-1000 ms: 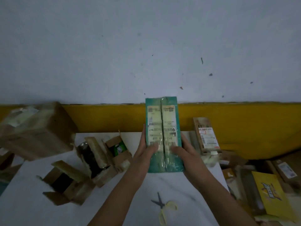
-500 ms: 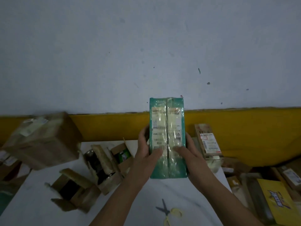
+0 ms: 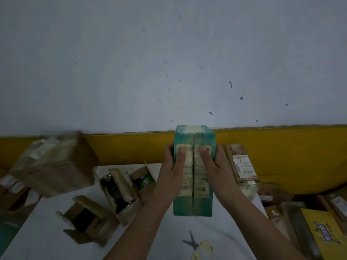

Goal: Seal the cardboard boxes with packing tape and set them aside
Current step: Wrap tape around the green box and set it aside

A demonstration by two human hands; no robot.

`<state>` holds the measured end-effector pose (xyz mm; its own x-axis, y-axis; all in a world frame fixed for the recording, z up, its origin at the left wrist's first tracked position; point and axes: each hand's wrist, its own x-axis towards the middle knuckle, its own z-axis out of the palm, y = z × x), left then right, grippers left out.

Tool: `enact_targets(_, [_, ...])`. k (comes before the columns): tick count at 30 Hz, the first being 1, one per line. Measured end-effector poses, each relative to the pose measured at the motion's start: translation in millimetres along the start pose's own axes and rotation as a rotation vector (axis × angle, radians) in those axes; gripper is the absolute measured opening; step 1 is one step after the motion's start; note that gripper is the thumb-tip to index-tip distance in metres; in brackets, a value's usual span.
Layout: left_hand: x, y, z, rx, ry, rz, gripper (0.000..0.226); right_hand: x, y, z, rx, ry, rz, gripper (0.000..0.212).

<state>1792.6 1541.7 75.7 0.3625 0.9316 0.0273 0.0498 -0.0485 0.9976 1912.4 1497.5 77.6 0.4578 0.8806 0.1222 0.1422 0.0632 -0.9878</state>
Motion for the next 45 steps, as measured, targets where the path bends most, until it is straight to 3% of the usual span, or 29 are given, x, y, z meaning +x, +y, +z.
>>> enact_targets(3, [-1, -5, -1, 0.033, -0.019, -0.004, 0.056, 1, 3, 1, 0.016, -0.006, -0.006, 0.025])
enact_targets(6, [-3, -13, -1, 0.114, -0.036, -0.014, 0.052, 2, 11, 1, 0.009, -0.041, 0.055, 0.025])
enact_targets(12, [-2, -65, -24, 0.188, -0.149, -0.269, 0.056, -8, 68, 19, 0.124, -0.149, 0.438, 0.044])
enact_targets(14, [-9, -91, -32, 0.162, -0.108, -0.318, 0.053, -10, 95, 34, 0.091, -0.127, 0.521, 0.049])
enact_targets(16, [-20, -116, -38, 0.183, 0.001, -0.355, 0.037, -13, 124, 51, 0.02, -0.132, 0.58, 0.049])
enact_targets(18, [-29, -152, -46, 0.237, 0.117, -0.424, 0.023, -20, 154, 69, 0.069, -0.234, 0.689, 0.05])
enact_targets(21, [-38, -245, -69, 0.36, 0.17, -0.606, 0.05, -37, 207, 94, 0.137, -0.381, 0.845, 0.052])
enact_targets(24, [-43, -275, -86, 0.35, 0.104, -0.701, 0.039, -46, 257, 115, -0.107, -0.393, 0.885, 0.047])
enact_targets(28, [-50, -274, -109, 0.172, 0.062, -0.734, 0.032, -41, 284, 128, -0.546, -0.528, 0.764, 0.053])
enact_targets(30, [-66, -280, -132, 0.201, 0.119, -0.752, 0.035, -39, 277, 135, -0.663, -0.497, 0.649, 0.056])
enact_targets(33, [-112, -283, -172, 0.322, 0.474, -0.765, 0.022, -48, 250, 149, -0.791, -0.352, 0.26, 0.06])
enact_targets(35, [-152, -290, -198, 0.424, 0.774, -0.919, 0.026, -61, 227, 166, -0.767, -0.345, -0.02, 0.049])
enact_targets(36, [-173, -294, -207, 0.471, 0.838, -1.065, 0.038, -69, 217, 177, -0.749, -0.392, -0.133, 0.043])
enact_targets(39, [-227, -340, -215, 0.411, 0.742, -1.396, 0.101, -106, 213, 209, -0.717, -0.646, -0.368, 0.037])
enact_targets(41, [-248, -373, -209, 0.244, 0.591, -1.383, 0.131, -133, 219, 222, -0.711, -0.804, -0.467, 0.036])
enact_targets(43, [-255, -405, -198, 0.097, 0.5, -1.307, 0.139, -154, 225, 227, -0.713, -0.905, -0.516, 0.035])
enact_targets(45, [-248, -407, -192, 0.019, 0.458, -1.243, 0.124, -168, 235, 227, -0.727, -0.944, -0.527, 0.034])
